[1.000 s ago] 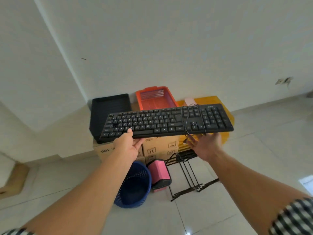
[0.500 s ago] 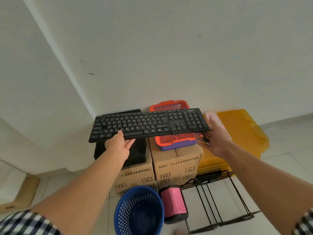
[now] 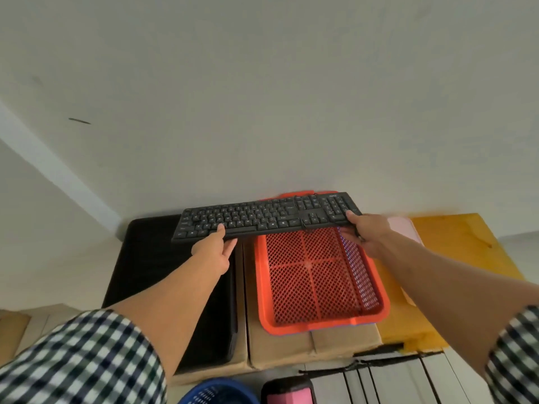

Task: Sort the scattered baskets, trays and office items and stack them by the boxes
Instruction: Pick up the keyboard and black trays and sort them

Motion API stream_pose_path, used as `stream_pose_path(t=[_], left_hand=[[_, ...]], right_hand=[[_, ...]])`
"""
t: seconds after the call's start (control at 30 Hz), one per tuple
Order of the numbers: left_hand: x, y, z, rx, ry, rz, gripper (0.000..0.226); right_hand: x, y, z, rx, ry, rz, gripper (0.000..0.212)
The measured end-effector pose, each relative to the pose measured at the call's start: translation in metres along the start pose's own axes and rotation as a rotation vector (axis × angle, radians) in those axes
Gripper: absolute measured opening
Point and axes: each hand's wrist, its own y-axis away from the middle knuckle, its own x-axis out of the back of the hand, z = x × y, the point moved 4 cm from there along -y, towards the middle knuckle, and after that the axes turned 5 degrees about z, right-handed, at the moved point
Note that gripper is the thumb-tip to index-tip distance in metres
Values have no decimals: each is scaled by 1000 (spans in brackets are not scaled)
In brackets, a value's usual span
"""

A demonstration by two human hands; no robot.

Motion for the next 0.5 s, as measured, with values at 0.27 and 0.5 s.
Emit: stream_pose_path(t=[0.27,0.5], left_hand=[[-10,-38,-4,-34,-406,215,35],[-1,-48,3,-103,-830,181,53]], right_hand=[[0,-53,13,163,474,143,32],[2,-25,2,512,960,384,44]])
